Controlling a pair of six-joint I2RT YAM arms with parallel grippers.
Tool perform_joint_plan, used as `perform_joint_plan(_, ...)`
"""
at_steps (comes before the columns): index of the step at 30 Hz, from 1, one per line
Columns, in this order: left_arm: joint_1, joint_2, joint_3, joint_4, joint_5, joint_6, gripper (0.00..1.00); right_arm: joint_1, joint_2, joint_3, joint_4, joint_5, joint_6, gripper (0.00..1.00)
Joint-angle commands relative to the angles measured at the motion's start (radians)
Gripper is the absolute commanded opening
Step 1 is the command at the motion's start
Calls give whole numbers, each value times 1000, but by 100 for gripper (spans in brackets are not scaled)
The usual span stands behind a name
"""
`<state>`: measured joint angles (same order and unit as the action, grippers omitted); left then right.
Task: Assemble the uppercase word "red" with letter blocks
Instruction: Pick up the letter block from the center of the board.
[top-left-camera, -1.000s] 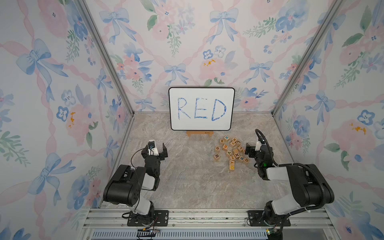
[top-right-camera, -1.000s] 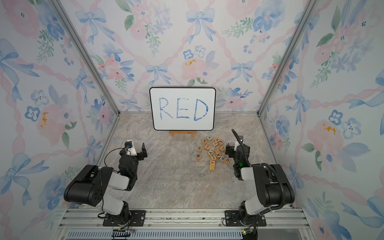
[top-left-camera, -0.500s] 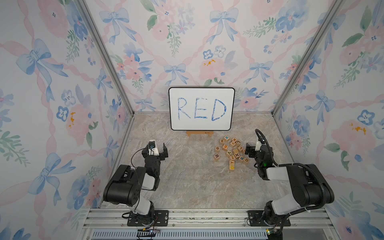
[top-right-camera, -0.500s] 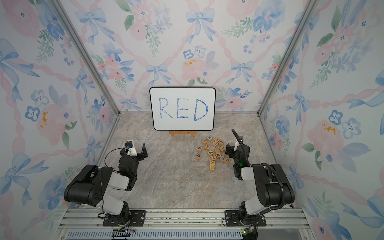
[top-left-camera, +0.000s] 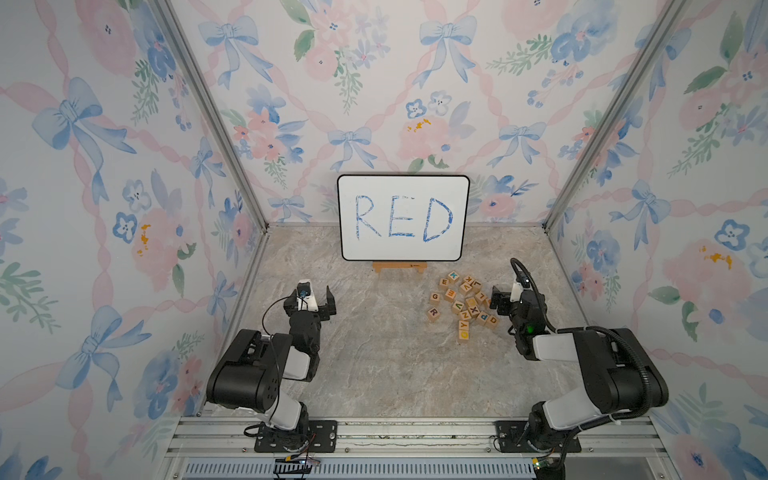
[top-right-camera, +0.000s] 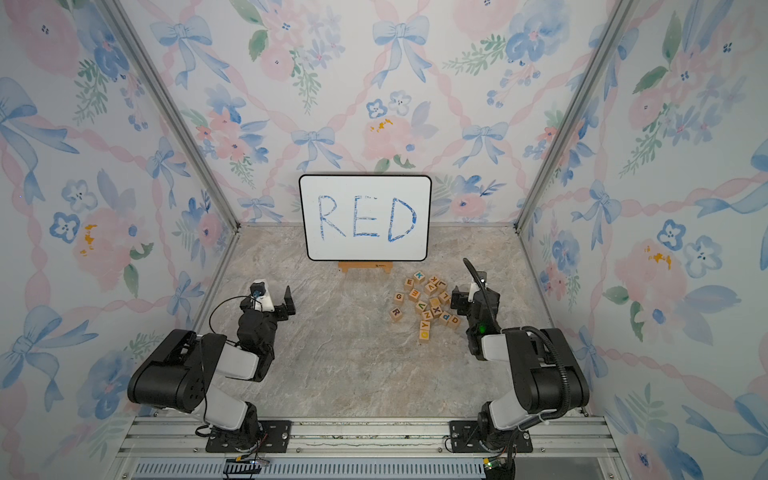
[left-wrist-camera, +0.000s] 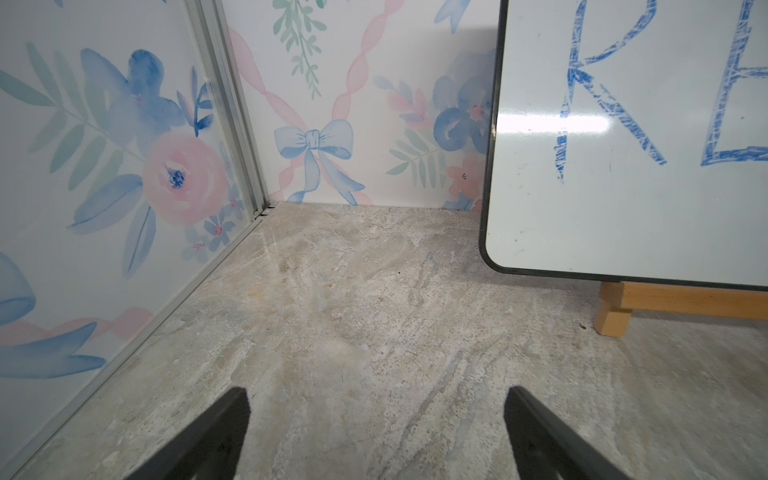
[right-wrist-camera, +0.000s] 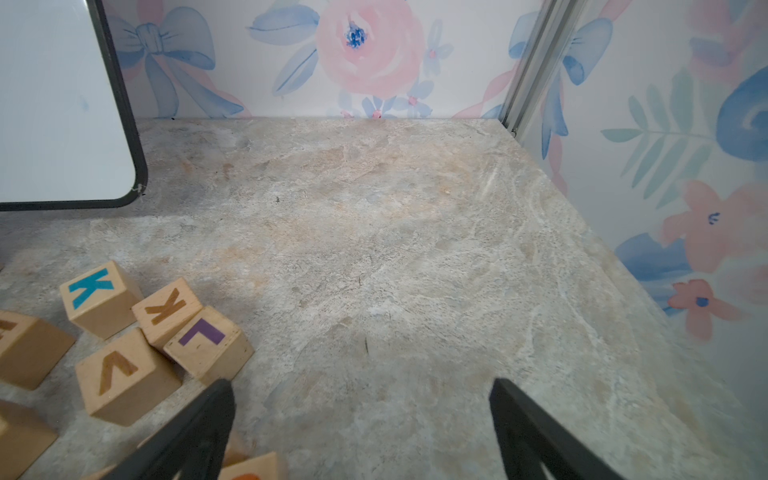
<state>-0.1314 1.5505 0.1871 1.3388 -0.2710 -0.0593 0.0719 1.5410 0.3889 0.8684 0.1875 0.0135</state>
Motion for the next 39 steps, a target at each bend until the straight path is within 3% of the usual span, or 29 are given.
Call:
perform_joint_plan(1,-2,-4,2,18,23,25,98,-5,-50,61,-115,-4,-6,97)
perform_joint_plan(3,-7,-29,14,-19,20,31,98,-3,-75,118,-248,10,-6,97)
perform_joint_plan(10,-50,-185,79,-255,-2,68,98,31,-167,165,-414,76,-21,97)
perform_joint_plan(23,-218,-444,245,-853,-4,9,98,111,-296,475,-1123,-69,153,97)
perform_joint_plan(30,-305,-476,358,-1180,117,-50,98,230,-338,593,-1383,-97,162,97)
perform_joint_plan(39,-485,-499,445,-1421,124,-93,98,380,-404,672,-1639,-106,252,97)
